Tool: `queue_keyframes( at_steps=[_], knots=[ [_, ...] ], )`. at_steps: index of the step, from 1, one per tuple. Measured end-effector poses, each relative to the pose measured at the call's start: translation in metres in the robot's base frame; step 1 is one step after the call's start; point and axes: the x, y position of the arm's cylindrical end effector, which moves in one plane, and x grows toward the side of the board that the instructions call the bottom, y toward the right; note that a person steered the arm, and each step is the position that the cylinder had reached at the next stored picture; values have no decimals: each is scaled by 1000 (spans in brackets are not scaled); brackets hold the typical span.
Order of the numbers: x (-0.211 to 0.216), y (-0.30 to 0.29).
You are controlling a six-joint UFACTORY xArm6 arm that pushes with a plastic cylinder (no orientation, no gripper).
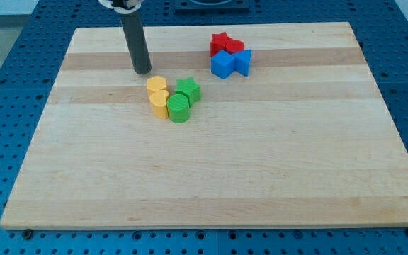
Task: Move the blue blocks slightly to the right
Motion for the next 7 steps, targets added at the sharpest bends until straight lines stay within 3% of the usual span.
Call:
queue_keyframes(
  at_steps=[2,7],
  knots=[
    [3,13],
    [3,185]
  ],
)
